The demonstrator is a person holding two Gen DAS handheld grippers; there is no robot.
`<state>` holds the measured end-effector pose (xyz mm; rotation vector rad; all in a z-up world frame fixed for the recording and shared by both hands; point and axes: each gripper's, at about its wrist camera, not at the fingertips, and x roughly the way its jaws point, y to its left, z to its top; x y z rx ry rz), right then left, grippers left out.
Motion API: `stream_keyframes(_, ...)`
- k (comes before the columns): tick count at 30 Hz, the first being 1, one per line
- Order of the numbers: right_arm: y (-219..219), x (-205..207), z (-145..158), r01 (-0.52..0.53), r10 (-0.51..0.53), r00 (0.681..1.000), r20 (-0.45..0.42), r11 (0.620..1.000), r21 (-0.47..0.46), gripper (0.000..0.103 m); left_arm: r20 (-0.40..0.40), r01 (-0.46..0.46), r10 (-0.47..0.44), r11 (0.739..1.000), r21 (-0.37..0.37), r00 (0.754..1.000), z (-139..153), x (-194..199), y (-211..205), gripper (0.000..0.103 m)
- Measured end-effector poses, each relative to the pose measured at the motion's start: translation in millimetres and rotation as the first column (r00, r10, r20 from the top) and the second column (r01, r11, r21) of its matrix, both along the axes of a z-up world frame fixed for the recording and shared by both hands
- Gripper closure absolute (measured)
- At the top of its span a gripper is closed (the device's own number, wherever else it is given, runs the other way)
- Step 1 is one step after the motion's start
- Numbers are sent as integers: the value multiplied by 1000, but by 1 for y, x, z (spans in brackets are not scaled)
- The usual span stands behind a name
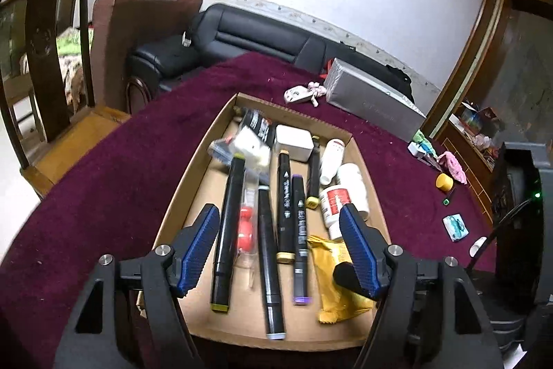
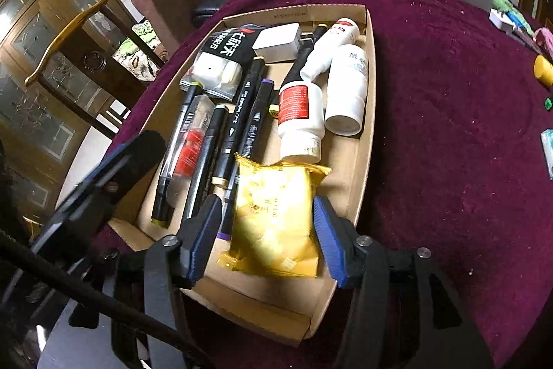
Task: Organize objects
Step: 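Move both open tools back toward the white bottle and tissue pack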
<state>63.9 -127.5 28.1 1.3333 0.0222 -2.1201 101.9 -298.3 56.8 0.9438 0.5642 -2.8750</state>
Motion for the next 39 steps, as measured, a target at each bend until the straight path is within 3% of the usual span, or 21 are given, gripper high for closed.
stream_keyframes(9,20,18,28,-5,-1,993,-115,998,-56,46,-56,22,-28,995,-101,998,31,10,31,37)
stream_keyframes(18,57,27,44,33,-49,981,-188,996,-89,41,-54,60,-72,977,-204,996,51,15,75,37)
stream_keyframes(28,124,18,39,138,-162,973,-166,979,-148,37,-16,136,-148,945,-299,989,60,9,135,37)
stream_keyframes(39,212,4,25,318,-345,934,-94,922,-222,37,57,238,-234,898,-369,971,53,-2,197,37)
